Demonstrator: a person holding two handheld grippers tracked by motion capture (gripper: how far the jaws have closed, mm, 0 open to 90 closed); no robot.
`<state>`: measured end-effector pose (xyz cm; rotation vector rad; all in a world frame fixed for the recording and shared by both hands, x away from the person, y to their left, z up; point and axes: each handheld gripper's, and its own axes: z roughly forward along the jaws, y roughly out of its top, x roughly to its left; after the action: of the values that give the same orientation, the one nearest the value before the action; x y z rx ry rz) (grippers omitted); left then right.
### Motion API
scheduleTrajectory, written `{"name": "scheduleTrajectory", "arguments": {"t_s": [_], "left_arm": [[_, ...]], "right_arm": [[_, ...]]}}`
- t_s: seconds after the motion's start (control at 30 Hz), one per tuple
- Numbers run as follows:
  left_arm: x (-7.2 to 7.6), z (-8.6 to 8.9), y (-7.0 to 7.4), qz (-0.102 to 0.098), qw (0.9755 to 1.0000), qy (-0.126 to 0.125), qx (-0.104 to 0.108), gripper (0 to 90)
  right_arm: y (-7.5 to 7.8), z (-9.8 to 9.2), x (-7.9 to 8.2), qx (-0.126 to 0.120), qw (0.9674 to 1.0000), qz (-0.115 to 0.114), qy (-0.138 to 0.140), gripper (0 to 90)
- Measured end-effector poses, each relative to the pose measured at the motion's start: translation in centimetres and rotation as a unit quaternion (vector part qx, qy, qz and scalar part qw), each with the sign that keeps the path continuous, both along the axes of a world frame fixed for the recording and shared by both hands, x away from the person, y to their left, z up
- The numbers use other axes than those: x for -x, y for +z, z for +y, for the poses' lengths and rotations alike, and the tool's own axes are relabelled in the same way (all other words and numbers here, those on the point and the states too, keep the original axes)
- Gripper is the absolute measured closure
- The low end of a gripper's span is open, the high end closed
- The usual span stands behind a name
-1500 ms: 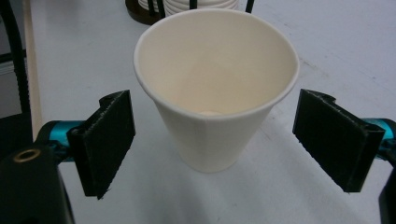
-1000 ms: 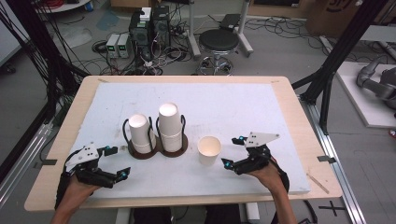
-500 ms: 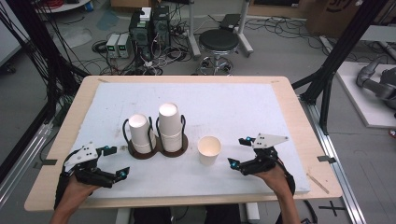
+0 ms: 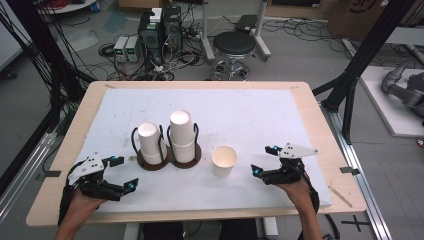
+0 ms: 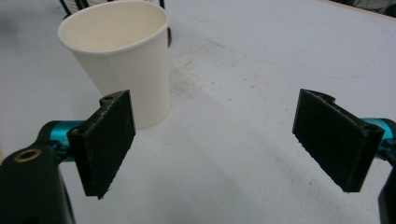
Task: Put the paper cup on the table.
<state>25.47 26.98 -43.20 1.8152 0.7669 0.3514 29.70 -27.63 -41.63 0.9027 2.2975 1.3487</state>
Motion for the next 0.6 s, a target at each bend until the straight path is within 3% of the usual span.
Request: {"name": "scheduleTrajectory", "arguments": {"t_s": [0.43, 0.6], "left_arm": [[0.0, 0.0, -0.4, -0.003, 0.9989, 0.046, -0.007, 2.3], [0.0, 0.1, -0.7, -0.001, 0.9981, 0.060, -0.009, 2.3]], "right_arm": [[-1.0, -0.4, 0.0, 0.003, 0.9983, -0.002, -0.059, 13.6], [-1.2, -0.5, 0.0, -0.007, 0.9982, 0.003, -0.059, 13.7]]}}
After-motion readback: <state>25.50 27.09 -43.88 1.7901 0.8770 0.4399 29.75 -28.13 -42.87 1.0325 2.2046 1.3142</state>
